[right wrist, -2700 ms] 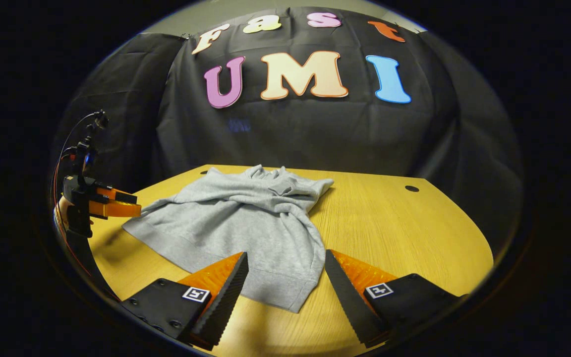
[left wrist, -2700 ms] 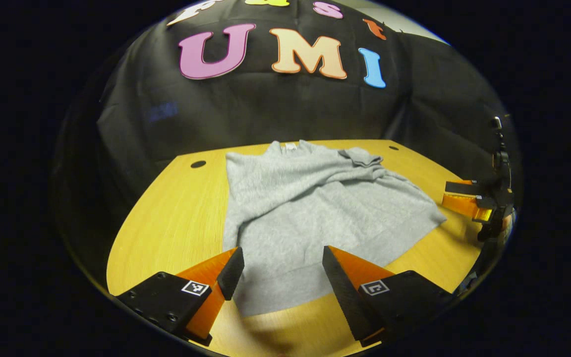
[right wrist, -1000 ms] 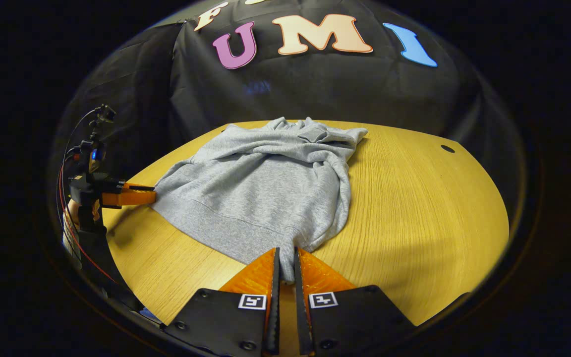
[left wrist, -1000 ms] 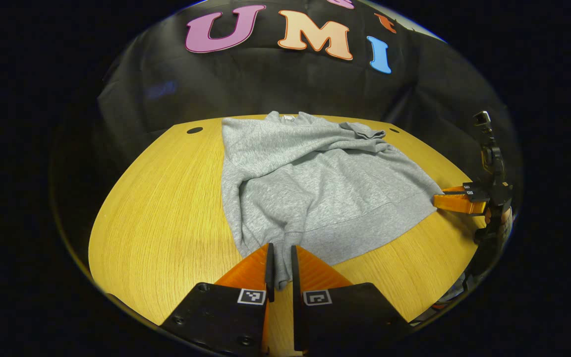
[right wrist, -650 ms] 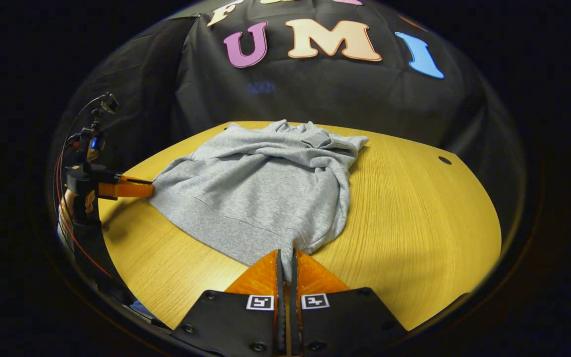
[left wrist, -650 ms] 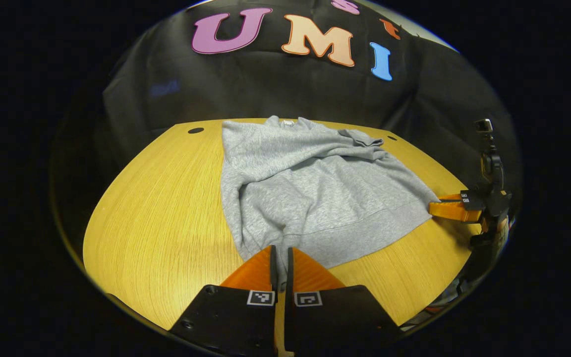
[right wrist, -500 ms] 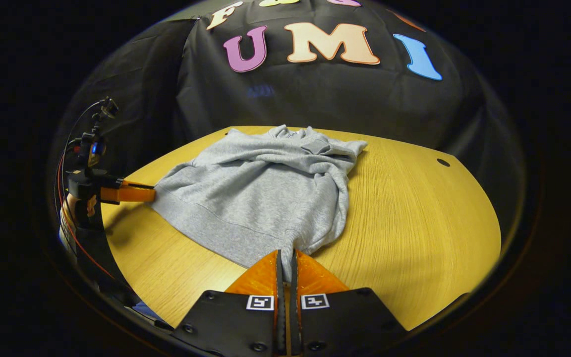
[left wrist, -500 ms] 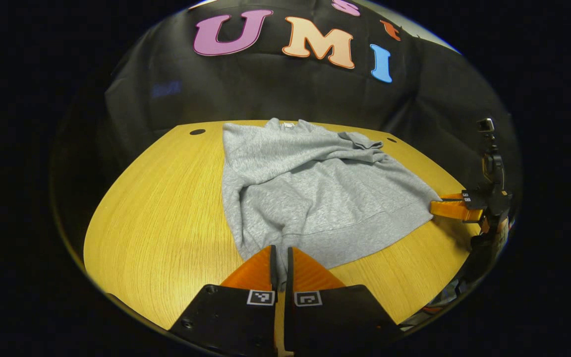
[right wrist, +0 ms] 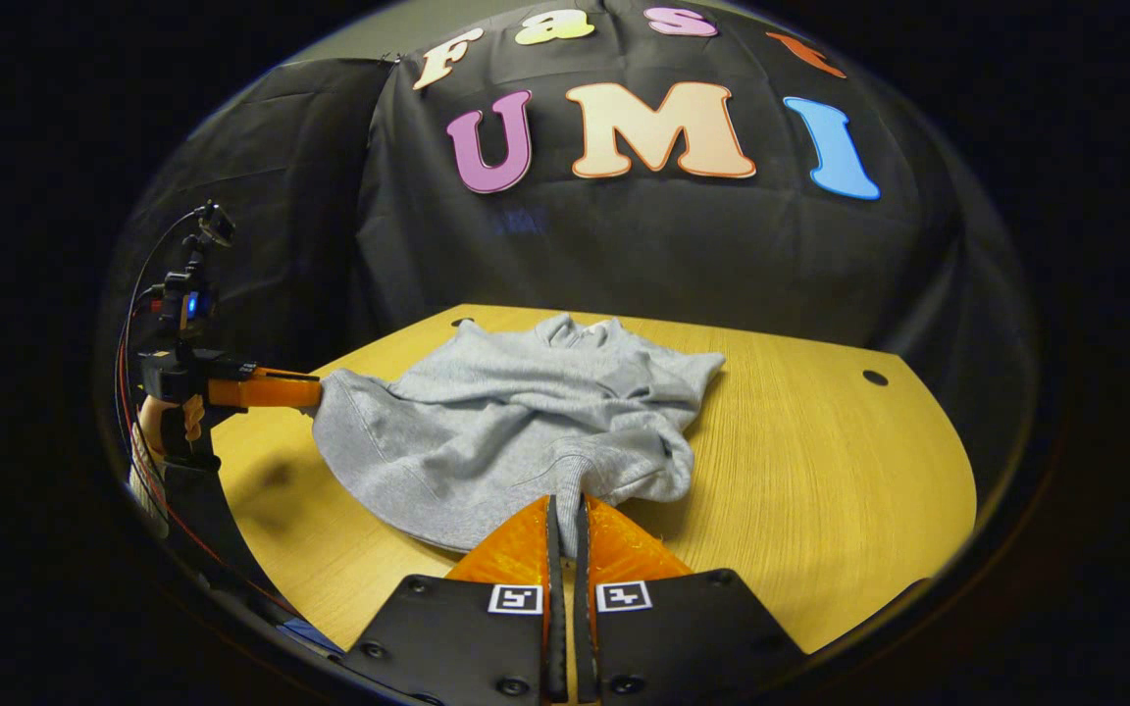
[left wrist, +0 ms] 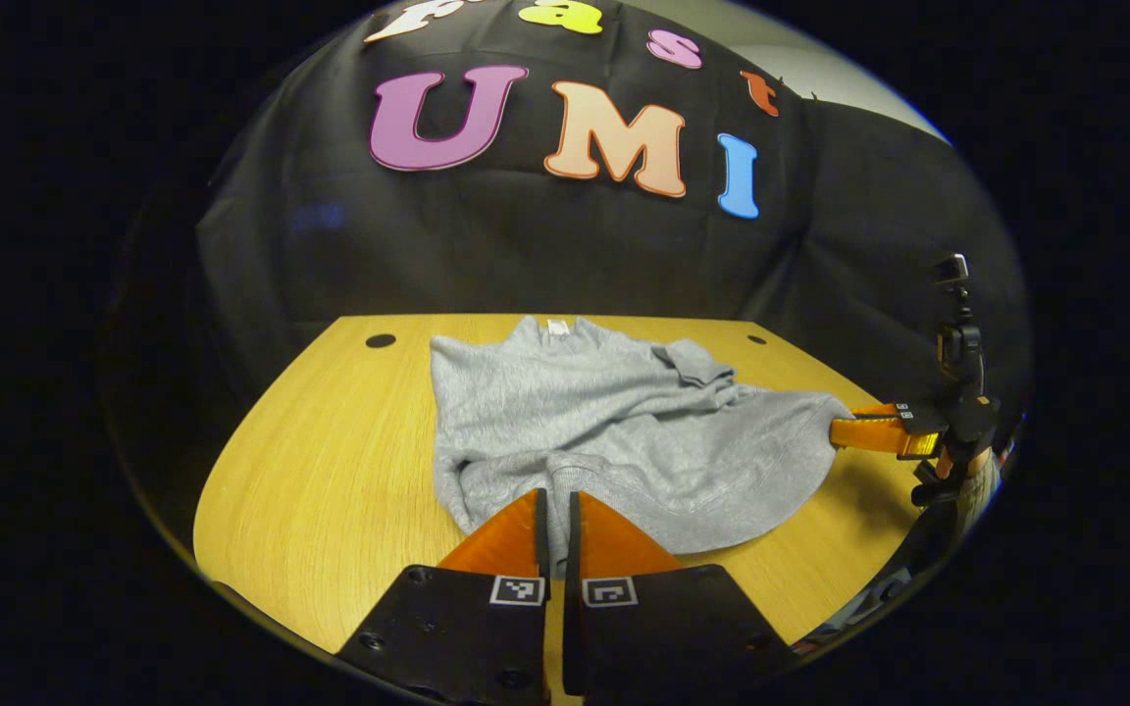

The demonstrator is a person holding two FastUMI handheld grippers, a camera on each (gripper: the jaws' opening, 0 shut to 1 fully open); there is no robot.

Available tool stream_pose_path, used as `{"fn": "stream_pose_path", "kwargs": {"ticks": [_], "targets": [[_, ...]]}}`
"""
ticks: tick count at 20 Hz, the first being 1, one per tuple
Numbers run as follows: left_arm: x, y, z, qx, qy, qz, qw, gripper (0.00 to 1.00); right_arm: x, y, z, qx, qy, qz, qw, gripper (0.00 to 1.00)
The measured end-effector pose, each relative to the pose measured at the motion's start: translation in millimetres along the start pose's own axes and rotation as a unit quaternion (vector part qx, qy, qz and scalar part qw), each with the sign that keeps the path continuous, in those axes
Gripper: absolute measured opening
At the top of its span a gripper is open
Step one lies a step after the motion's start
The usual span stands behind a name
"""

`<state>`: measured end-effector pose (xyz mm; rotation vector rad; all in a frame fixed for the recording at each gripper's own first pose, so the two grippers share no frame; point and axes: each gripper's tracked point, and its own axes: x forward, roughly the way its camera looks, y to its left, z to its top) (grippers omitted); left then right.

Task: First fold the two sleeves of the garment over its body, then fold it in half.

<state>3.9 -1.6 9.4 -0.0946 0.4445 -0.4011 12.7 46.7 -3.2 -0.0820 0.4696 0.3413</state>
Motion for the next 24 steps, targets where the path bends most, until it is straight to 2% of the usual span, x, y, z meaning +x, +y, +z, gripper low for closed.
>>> {"fn": "stream_pose_path", "kwargs": {"ticks": [3,8,14,18,24], "targets": [[11,0,38,-0.021,-0.039,-0.011,0.999,0.00,13,-7,33,-0.003,-0.027,-0.005,1.000,0.06],[49,12,81,-0.046,-0.070,-0.008,0.996,0.00,46,-28,77,0.035,-0.049,-0.011,0.998,0.05],[107,37,112,-0.072,-0.085,0.021,0.994,0.00,114,-53,119,0.071,-0.048,-0.032,0.996,0.05],[151,53,125,-0.099,-0.084,0.037,0.991,0.00,165,-71,125,0.092,-0.025,-0.045,0.994,0.05],[213,77,117,-0.125,-0.064,0.064,0.988,0.00,228,-100,91,0.138,0.023,-0.066,0.988,0.05]]}}
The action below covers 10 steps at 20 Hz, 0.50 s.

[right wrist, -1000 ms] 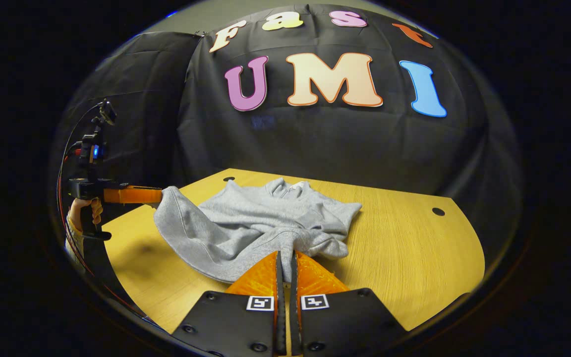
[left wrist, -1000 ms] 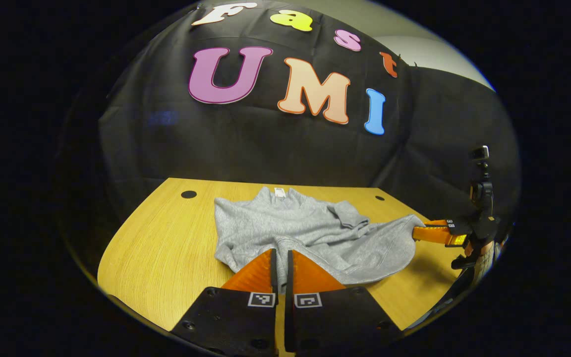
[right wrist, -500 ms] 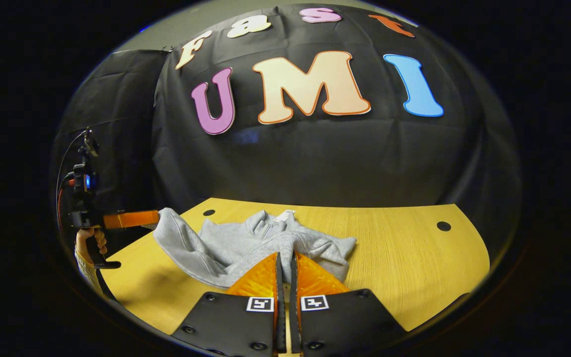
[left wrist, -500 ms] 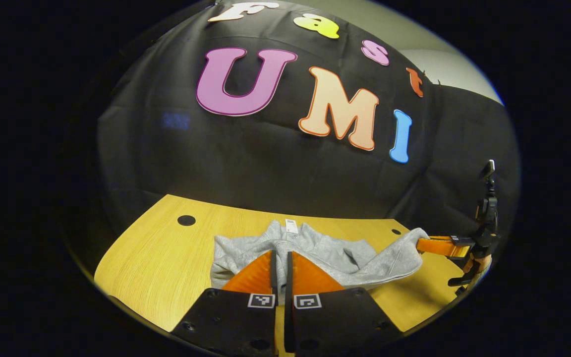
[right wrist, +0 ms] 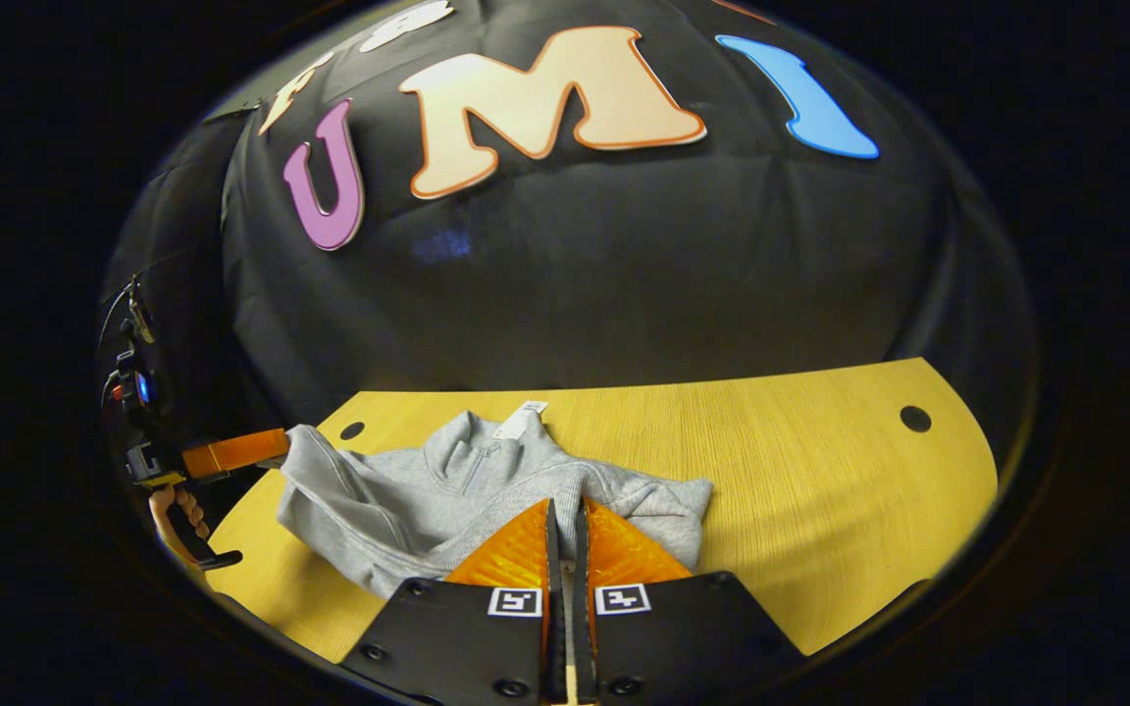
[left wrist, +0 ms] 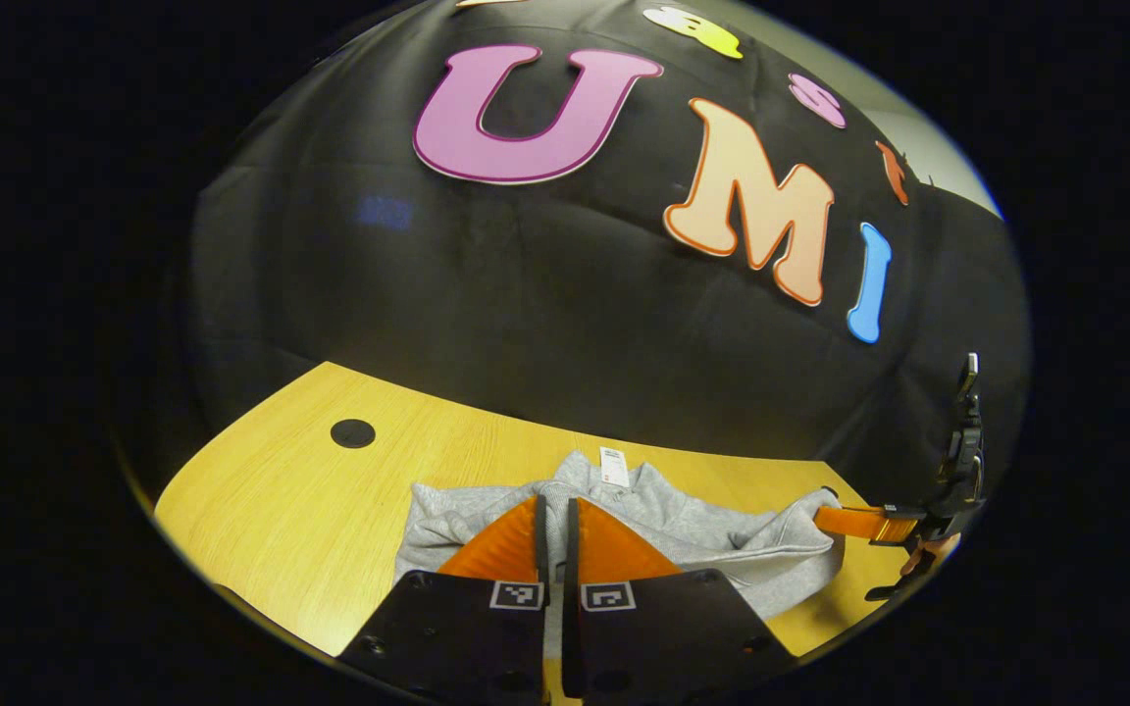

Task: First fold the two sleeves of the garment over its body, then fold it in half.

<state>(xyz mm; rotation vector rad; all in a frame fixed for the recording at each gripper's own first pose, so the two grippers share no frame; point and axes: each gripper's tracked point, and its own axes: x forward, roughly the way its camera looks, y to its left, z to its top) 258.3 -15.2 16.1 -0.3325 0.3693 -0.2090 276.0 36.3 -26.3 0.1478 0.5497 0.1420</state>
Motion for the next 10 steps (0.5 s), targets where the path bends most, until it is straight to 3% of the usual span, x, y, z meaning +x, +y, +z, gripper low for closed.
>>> {"fn": "stream_pose_path", "kwargs": {"ticks": [6,7,8,9,10], "targets": [[37,12,3,-0.003,-0.006,0.033,0.999,0.01,15,-8,-8,0.050,-0.002,-0.012,0.999,0.10],[40,16,10,0.008,-0.021,0.043,0.999,0.03,17,-19,-6,0.048,-0.011,-0.034,0.998,0.21],[40,24,20,0.022,-0.038,0.062,0.997,0.11,19,-28,0,0.048,-0.020,-0.045,0.998,0.42],[43,23,28,0.034,-0.047,0.066,0.996,0.23,22,-32,4,0.050,-0.025,-0.049,0.997,0.63],[43,27,32,0.047,-0.053,0.081,0.994,0.48,21,-33,5,0.053,-0.026,-0.046,0.997,0.85]]}}
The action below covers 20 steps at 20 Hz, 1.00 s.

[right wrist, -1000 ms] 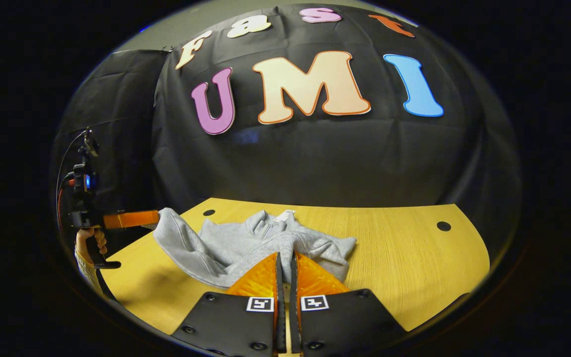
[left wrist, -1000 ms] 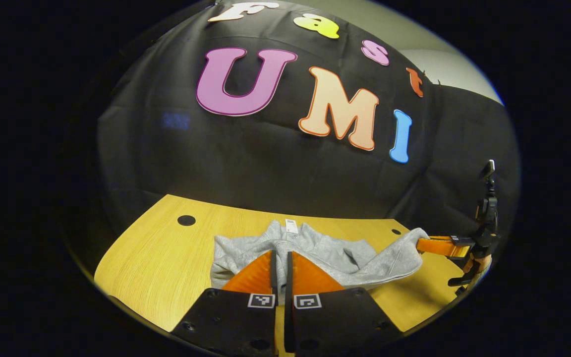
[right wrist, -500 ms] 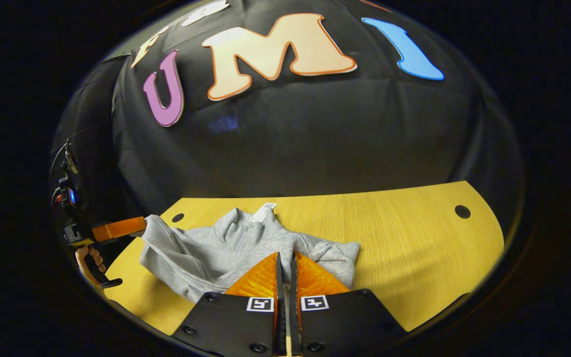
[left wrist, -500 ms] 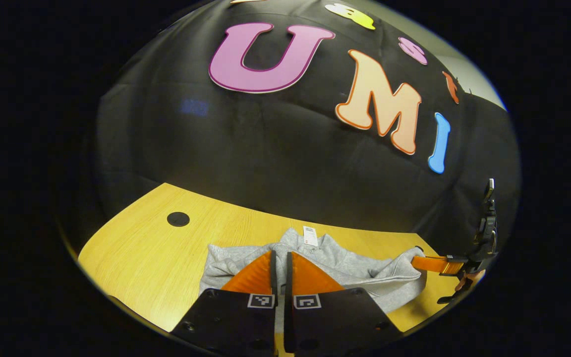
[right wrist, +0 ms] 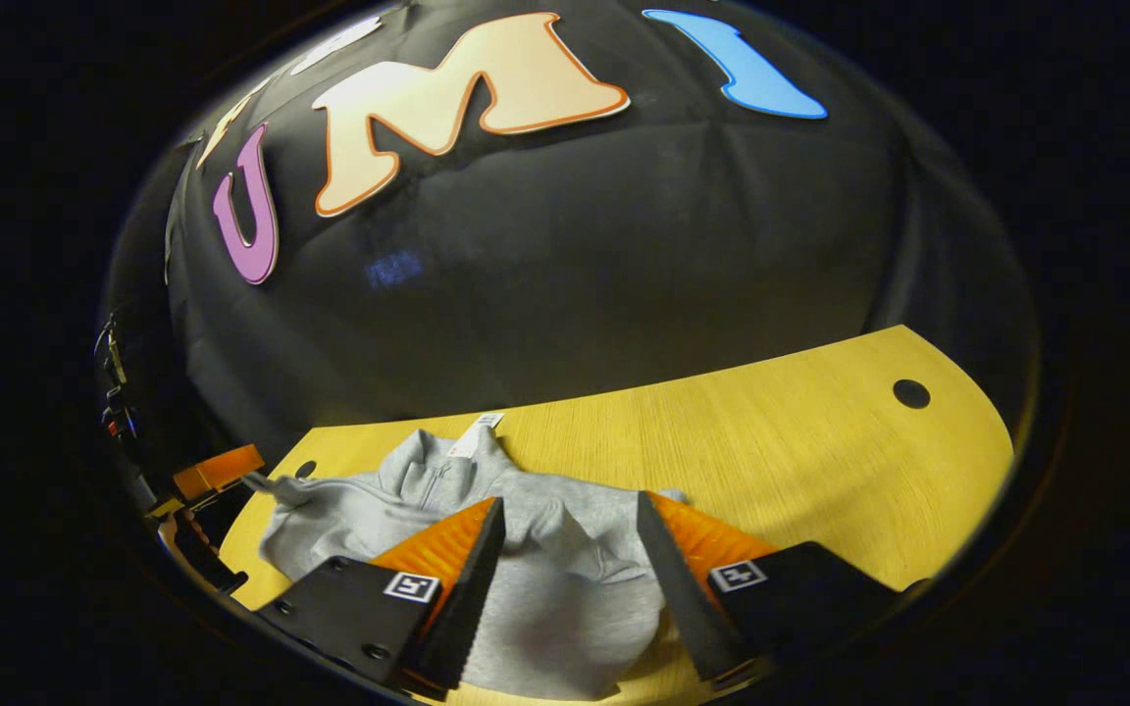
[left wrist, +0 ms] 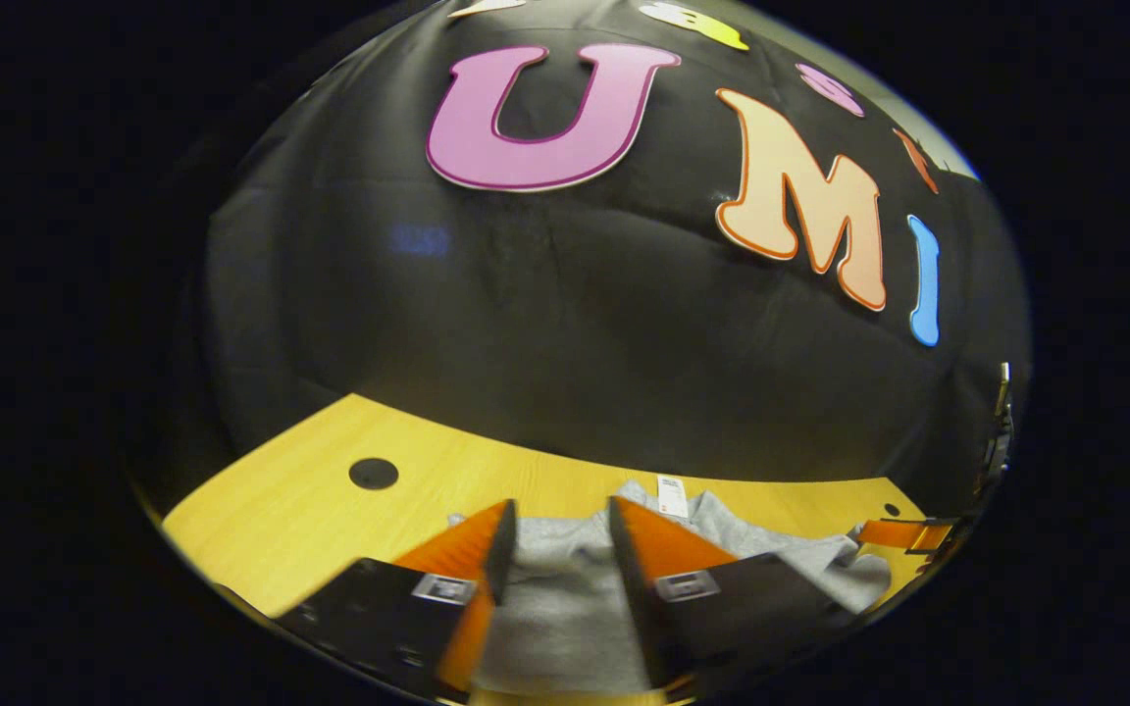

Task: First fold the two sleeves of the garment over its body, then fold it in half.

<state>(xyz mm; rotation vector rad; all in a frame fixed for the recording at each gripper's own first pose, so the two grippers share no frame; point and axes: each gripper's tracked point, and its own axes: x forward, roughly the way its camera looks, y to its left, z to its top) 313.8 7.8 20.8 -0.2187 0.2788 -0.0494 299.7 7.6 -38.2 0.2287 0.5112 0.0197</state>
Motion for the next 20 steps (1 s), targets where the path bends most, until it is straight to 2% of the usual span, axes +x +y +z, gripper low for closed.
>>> {"fn": "stream_pose_path", "kwargs": {"ticks": [1,2,3,6,9,11,15,18,20], "targets": [[-2,-1,2,0.011,0.001,0.001,1.000,0.72,-1,0,0,-0.002,-0.003,0.000,1.000,0.80],[-1,-1,-1,0.015,0.005,0.001,1.000,0.97,-4,-3,4,-0.008,-0.015,-0.001,1.000,0.89],[-2,0,-3,0.012,0.007,0.000,1.000,0.94,-8,-4,11,-0.018,-0.030,0.001,0.999,0.97],[-11,3,5,-0.007,-0.009,-0.004,1.000,0.95,-27,8,25,-0.036,-0.072,0.016,0.997,0.97],[-35,13,32,0.005,-0.057,0.007,0.998,0.95,-61,20,45,-0.055,-0.126,0.031,0.990,0.97],[-61,15,51,0.024,-0.090,0.011,0.996,0.95,-94,28,59,-0.072,-0.163,0.036,0.983,0.97],[-130,7,77,0.032,-0.145,-0.008,0.989,0.94,-174,47,68,-0.089,-0.230,0.059,0.967,0.97],[-182,3,77,0.048,-0.169,-0.020,0.984,0.94,-231,47,60,-0.115,-0.283,0.060,0.950,0.96],[-216,4,64,0.061,-0.173,-0.025,0.983,0.94,-260,43,45,-0.126,-0.299,0.055,0.944,0.96]]}}
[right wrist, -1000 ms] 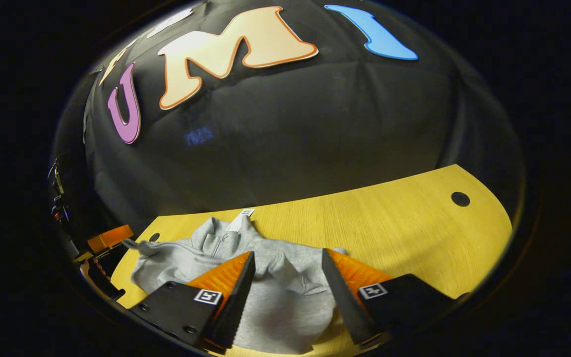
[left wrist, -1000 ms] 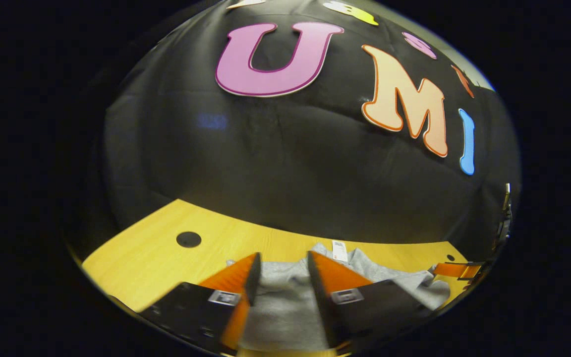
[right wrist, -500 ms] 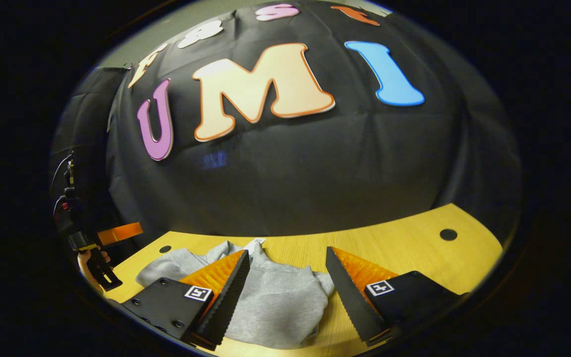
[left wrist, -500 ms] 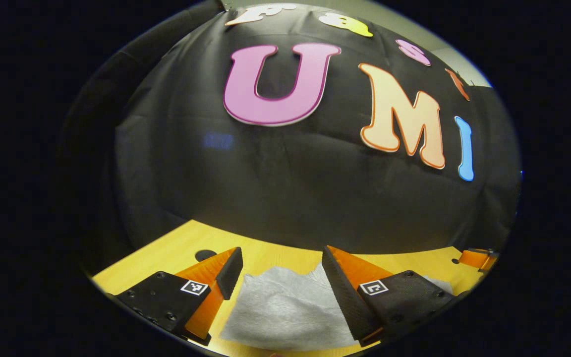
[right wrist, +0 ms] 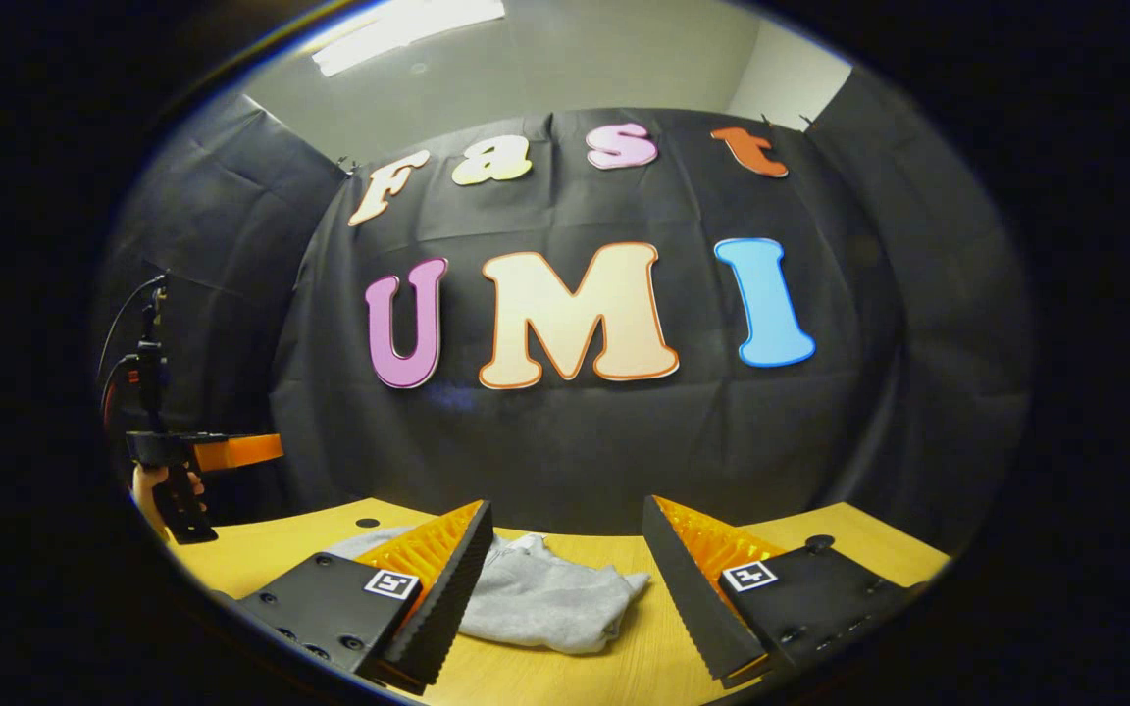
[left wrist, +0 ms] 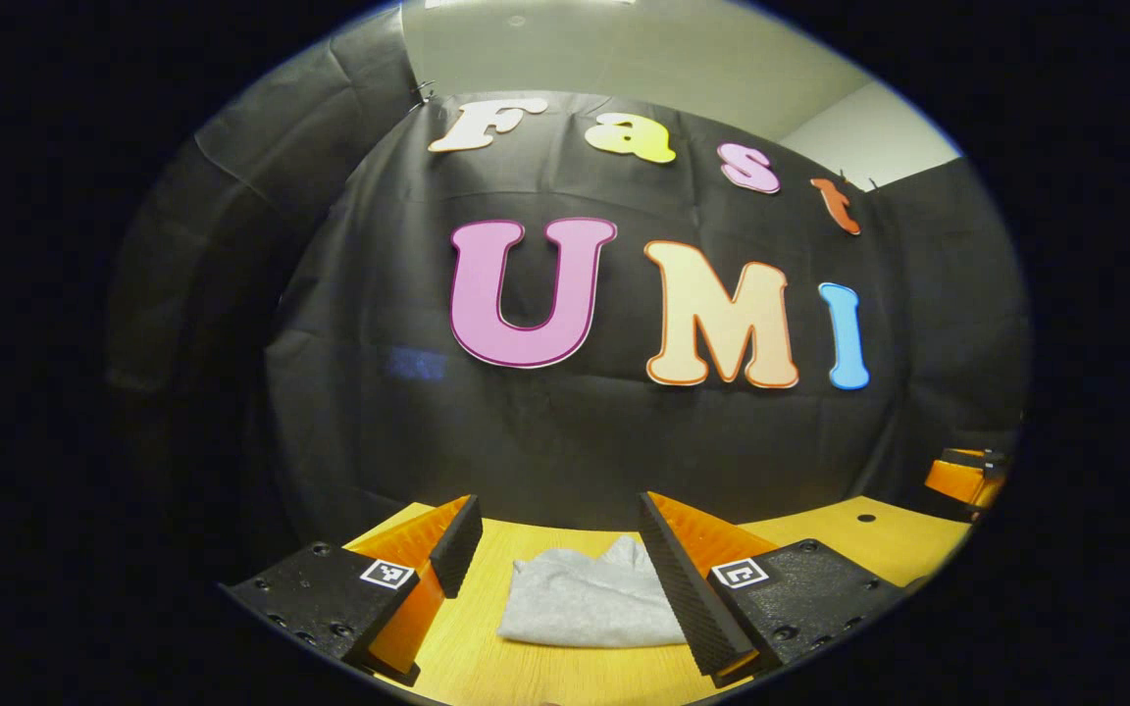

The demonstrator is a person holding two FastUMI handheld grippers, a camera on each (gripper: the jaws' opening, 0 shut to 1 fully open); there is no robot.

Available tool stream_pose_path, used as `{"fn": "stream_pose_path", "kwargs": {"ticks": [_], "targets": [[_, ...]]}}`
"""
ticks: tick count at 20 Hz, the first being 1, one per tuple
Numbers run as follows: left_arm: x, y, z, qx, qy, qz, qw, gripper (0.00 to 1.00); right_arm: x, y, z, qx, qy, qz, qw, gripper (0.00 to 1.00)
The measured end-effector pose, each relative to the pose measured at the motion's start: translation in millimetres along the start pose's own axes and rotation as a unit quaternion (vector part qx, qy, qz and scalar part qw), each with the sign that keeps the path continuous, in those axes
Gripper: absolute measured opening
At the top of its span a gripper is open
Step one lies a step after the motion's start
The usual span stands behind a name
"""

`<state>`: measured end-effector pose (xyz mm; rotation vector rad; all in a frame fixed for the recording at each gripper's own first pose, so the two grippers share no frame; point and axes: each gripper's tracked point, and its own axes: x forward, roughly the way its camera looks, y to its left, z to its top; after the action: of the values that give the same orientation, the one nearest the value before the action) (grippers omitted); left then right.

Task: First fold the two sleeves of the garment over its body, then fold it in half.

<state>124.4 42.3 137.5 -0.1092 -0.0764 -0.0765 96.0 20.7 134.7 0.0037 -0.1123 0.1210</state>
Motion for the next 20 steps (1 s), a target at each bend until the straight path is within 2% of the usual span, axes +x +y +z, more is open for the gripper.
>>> {"fn": "stream_pose_path", "kwargs": {"ticks": [1,2,7,14,20], "targets": [[-18,2,-1,0.006,-0.004,0.001,1.000,0.92,-15,3,-1,-0.002,-0.004,-0.001,1.000,0.92],[-33,4,-3,0.012,-0.008,0.004,1.000,0.92,-24,6,-3,-0.004,-0.008,-0.002,1.000,0.96],[-81,11,-45,0.026,0.012,0.028,0.999,0.92,-70,20,-34,-0.002,-0.002,-0.012,1.000,0.96],[-110,12,-103,0.042,0.045,0.047,0.997,0.94,-85,1,-97,0.015,0.043,-0.059,0.997,0.96],[-115,17,-128,0.029,0.064,0.054,0.996,0.94,-91,-7,-121,0.005,0.060,-0.073,0.996,0.96]]}}
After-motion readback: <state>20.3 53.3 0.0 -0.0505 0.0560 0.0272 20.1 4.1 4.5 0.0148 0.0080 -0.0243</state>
